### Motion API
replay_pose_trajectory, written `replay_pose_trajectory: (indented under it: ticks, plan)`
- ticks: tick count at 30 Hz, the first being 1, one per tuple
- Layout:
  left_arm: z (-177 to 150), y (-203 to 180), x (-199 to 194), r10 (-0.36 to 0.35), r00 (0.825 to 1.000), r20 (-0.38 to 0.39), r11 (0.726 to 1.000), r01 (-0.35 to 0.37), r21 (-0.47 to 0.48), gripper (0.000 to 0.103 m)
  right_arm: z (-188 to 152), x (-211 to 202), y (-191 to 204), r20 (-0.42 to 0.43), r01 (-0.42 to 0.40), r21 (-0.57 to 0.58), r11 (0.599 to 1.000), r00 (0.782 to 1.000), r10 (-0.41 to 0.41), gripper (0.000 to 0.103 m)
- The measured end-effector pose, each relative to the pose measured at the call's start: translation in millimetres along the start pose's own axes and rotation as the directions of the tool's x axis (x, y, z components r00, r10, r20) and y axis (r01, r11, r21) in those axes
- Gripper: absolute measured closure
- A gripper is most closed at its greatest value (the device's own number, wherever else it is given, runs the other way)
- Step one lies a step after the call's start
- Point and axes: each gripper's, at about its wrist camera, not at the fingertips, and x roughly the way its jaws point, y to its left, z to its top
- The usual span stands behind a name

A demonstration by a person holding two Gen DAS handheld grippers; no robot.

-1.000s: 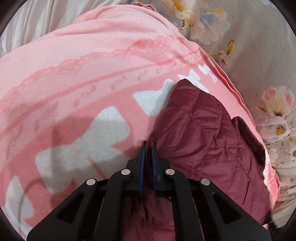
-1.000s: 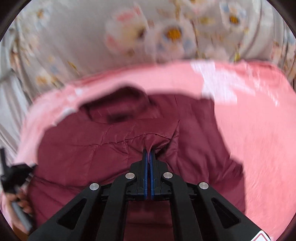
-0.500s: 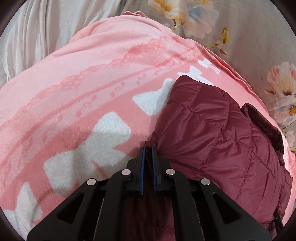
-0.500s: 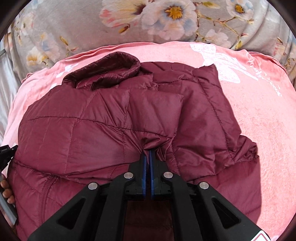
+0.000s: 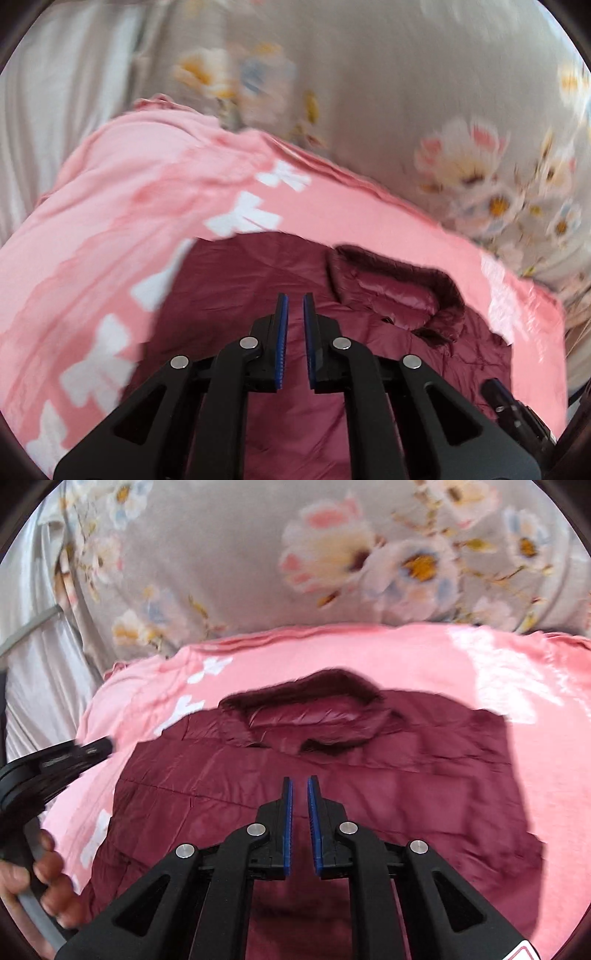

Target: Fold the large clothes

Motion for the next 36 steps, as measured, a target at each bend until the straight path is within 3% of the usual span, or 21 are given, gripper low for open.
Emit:
replay_pose_trajectory:
  ticks: [4,8,11,16,18,20,22,25,30,36]
  plan:
    - [-14.4,-16.5,59.3,0.045,0.991,-0.127,0.999,-0.041,0.035,0.095,-9.2,32.3,-3.1,-0.073,0.020,0.009,1.000,0.997,-0.019,0.092]
    - [-44.1,-7.1,80.2,0.068,0.979,-0.191,0.996,-0.056,0.066,0.095,-34.2,44.3,-5.7,-0.142,-0.018,-0.005,1.000,0.990,0.017,0.092]
    - [-62.3,0.0,72.7,0.079,0.981,-0.179,0.992,-0.059,0.111,0.095,-54.9,43.8,1.4,-0.154,-0.036,-0.052,0.998,0.988,0.027,0.092]
    - [-75.4,12.3,65.8,0.049,0.982,-0.181,0.996,-0.034,0.088,0.095,-65.8,35.7,4.2,-0.155,-0.041,-0.068,0.997,0.987,0.030,0.093]
    - [-73.3,14.4,62.6,0.039,0.982,-0.186,0.997,-0.026,0.074,0.095,-62.3,20.1,-0.1,-0.125,-0.014,-0.049,0.999,0.992,0.008,0.097]
    - [-65.3,24.1,48.9,-0.014,0.981,-0.192,1.000,0.017,0.010,0.095,-59.5,-8.2,-9.2,-0.060,0.000,-0.033,0.999,0.998,-0.002,0.097]
    - [-58.6,34.5,29.8,-0.041,0.987,-0.158,0.999,0.038,-0.020,0.095,-59.4,-26.3,-19.8,-0.029,0.025,-0.015,1.000,0.999,-0.025,0.096]
    - [-56.4,54.6,7.6,0.011,0.994,-0.109,1.000,-0.012,-0.010,0.084,-65.2,-33.3,-36.1,-0.051,0.073,0.010,0.997,0.996,-0.073,0.096]
    - [-73.1,85.4,22.2,0.078,0.982,-0.170,0.996,-0.083,-0.023,0.084,-82.9,-17.0,-54.4,-0.120,0.101,0.047,0.994,0.988,-0.094,0.097]
    - [-86.4,84.9,26.0,0.110,0.984,-0.141,0.994,-0.109,0.013,0.083,-92.6,-3.6,-55.1,-0.105,0.123,0.014,0.992,0.987,-0.120,0.102]
